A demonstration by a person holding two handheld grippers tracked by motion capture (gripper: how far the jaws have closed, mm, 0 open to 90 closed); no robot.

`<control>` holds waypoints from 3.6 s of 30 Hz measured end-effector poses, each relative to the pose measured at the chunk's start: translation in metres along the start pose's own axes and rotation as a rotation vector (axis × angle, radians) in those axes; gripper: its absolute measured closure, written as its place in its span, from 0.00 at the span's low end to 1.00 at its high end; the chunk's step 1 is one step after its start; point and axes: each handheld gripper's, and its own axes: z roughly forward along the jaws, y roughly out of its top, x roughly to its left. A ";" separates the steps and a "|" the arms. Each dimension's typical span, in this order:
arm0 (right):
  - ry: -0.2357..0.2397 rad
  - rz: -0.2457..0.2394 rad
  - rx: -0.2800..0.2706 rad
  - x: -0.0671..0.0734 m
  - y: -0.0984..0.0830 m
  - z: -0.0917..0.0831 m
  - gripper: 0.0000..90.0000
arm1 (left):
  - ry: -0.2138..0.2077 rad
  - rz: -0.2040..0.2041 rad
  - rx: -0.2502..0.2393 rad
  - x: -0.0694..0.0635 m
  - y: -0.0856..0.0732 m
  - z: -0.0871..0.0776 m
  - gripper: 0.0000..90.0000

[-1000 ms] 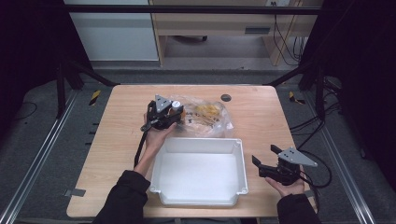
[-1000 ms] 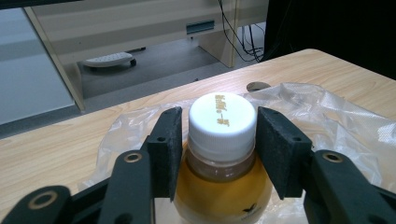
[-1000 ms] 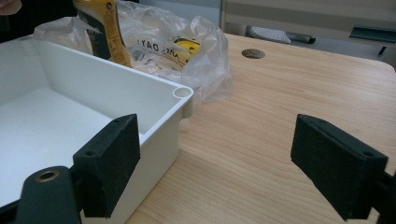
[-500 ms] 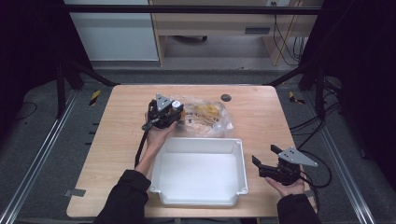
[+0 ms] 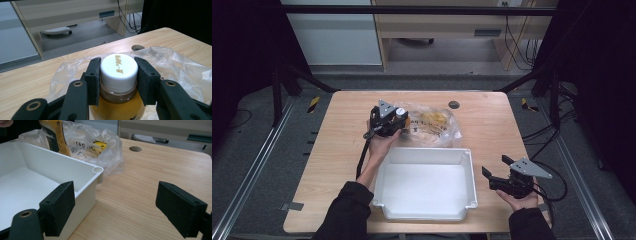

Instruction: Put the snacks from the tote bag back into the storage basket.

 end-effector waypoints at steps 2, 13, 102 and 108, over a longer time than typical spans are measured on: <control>0.000 0.000 0.000 0.000 0.000 0.000 0.18 | 0.002 -0.005 0.002 0.000 0.000 0.000 0.65; -0.001 -0.001 0.005 0.000 0.000 0.000 0.18 | -0.005 -0.016 -0.002 0.002 0.007 -0.006 0.65; -0.004 -0.003 -0.006 0.001 0.001 -0.002 0.18 | -0.081 0.014 -0.208 -0.027 0.077 -0.142 0.65; -0.006 -0.003 -0.006 0.001 0.000 -0.002 0.19 | -0.090 0.029 -0.206 -0.030 0.068 -0.150 0.65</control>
